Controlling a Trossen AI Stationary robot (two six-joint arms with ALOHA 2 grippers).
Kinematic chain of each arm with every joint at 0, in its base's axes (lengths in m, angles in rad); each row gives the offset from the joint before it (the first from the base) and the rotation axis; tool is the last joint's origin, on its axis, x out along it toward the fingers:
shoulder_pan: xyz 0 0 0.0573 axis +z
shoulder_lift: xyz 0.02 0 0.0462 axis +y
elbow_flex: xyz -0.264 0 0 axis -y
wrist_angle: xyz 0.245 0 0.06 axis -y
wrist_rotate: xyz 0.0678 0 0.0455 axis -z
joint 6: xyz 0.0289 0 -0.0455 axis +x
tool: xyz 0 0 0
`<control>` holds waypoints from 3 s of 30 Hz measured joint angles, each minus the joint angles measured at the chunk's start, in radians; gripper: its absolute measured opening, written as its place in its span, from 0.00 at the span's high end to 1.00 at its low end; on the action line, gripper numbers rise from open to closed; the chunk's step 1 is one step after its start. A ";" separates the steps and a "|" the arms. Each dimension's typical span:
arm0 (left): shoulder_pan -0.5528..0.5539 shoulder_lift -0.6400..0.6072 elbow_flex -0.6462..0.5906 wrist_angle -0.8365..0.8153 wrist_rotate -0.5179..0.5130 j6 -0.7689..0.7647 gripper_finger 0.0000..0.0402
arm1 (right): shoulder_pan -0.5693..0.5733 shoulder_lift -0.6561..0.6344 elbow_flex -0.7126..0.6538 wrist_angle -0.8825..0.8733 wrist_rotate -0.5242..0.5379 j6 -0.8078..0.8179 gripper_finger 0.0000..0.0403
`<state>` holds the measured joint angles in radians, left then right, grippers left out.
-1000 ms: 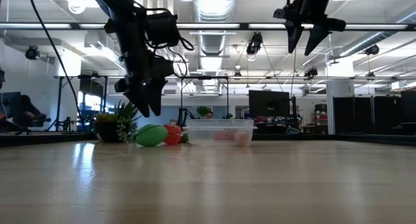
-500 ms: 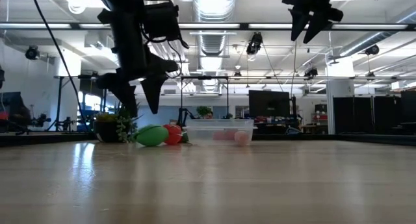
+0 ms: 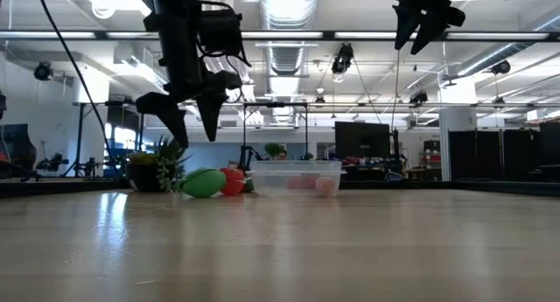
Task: Pick and placing Produce into tupperware
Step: Put the corn into the transparent bin
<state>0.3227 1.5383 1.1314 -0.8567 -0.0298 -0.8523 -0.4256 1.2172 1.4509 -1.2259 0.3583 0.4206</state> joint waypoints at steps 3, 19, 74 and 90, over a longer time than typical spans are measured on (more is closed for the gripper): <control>0.020 0.012 0.014 0.004 0.026 0.030 0.36 | 0.000 0.001 0.000 0.000 0.000 0.001 0.41; 0.014 0.261 0.278 -0.298 -0.021 0.231 0.36 | 0.000 0.001 0.000 -0.002 0.000 0.052 0.41; -0.075 0.250 0.030 0.071 -0.081 0.133 0.36 | 0.000 0.001 0.000 0.005 0.001 0.077 0.41; -0.074 0.251 0.025 0.116 -0.094 0.149 0.36 | 0.000 0.001 0.000 0.006 0.001 0.077 0.41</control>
<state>0.2485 1.7889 1.1564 -0.7403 -0.1240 -0.7035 -0.4259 1.2179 1.4509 -1.2201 0.3592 0.4976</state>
